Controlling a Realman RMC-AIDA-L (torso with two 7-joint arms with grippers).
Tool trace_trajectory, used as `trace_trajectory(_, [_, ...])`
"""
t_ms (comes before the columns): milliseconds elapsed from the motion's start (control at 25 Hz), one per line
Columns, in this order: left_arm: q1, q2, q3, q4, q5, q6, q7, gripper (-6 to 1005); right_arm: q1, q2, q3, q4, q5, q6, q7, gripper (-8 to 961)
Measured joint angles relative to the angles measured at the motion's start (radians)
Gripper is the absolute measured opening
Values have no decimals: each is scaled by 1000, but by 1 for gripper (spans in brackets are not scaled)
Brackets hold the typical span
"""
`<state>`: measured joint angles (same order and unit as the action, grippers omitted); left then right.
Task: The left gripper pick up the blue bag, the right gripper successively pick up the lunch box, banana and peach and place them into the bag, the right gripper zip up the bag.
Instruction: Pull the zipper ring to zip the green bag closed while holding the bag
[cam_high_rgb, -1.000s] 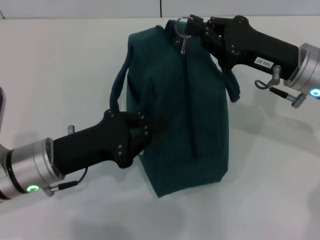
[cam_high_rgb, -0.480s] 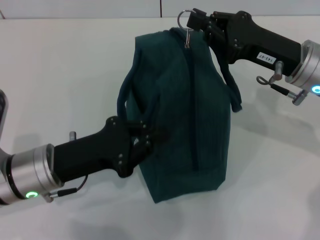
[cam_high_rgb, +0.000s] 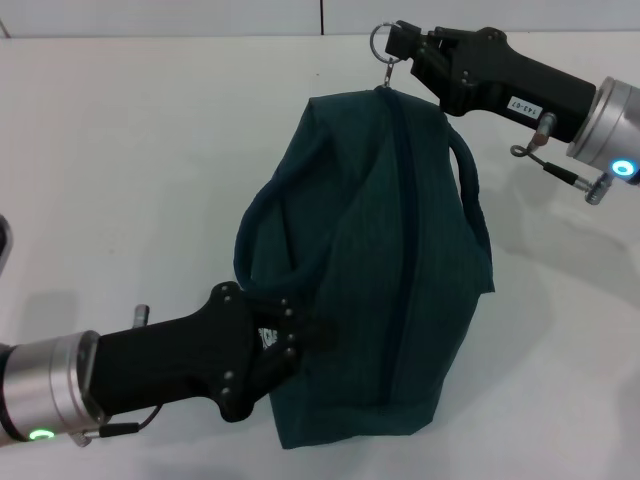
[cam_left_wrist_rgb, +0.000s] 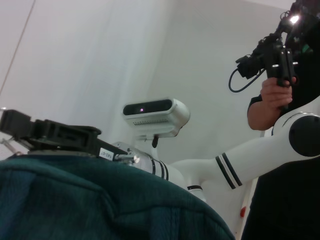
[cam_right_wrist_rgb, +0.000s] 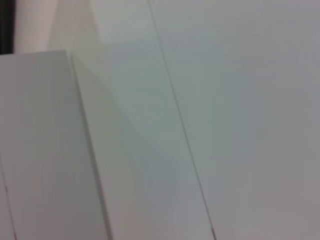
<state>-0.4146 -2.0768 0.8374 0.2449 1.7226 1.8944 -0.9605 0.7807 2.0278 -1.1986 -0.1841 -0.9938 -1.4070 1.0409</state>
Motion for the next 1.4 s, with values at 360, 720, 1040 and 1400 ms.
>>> trace_trajectory(360, [41,-3,-161,8,-29,-61,-29,55,-88,0,-2,-93,36,-52,17,33])
trace_trajectory(720, [37,-2,-291,49,-34,-201,-111,51,-202,0,-68,-187,119,-72,70,35])
trace_trajectory(1040, [39,-4,-302,115,-166,-181,-151,208,-199,0,-76,-182,130,-61,77,37])
trace_trajectory(1400, [8,-6,-162,795,-47,-141,-717,380,-187,0,-75,-180,131,-33,86,39])
